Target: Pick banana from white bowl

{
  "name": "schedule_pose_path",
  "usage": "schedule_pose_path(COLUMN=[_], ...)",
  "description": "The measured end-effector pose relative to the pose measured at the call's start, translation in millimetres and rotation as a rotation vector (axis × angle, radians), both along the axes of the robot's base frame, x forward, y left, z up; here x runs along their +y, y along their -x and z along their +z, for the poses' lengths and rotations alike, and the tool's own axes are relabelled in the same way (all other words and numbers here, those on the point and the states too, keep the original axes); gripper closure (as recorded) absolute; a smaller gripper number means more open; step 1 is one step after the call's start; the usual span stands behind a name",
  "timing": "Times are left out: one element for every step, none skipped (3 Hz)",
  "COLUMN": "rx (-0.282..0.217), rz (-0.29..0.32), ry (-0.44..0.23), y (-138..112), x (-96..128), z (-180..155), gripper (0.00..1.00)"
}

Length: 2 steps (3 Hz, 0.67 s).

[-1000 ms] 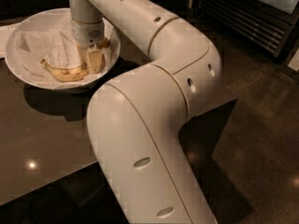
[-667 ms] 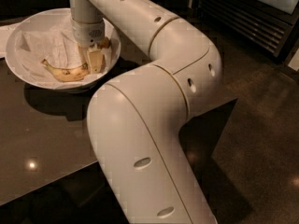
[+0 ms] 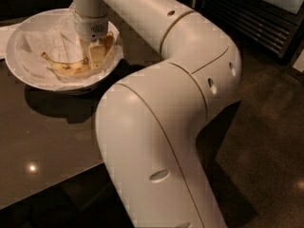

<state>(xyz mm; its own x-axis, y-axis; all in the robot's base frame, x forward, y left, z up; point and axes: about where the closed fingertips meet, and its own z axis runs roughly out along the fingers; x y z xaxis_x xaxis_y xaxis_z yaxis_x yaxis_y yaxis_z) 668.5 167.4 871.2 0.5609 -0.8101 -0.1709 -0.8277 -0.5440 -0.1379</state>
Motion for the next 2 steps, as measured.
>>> schedule_pose_path(rx=[-0.023, -0.071], rz=[-0.028, -0.046], ry=[-0.016, -0.042], y=[7, 17], x=[-2, -7], z=[24, 51], gripper=[1.0, 1.0])
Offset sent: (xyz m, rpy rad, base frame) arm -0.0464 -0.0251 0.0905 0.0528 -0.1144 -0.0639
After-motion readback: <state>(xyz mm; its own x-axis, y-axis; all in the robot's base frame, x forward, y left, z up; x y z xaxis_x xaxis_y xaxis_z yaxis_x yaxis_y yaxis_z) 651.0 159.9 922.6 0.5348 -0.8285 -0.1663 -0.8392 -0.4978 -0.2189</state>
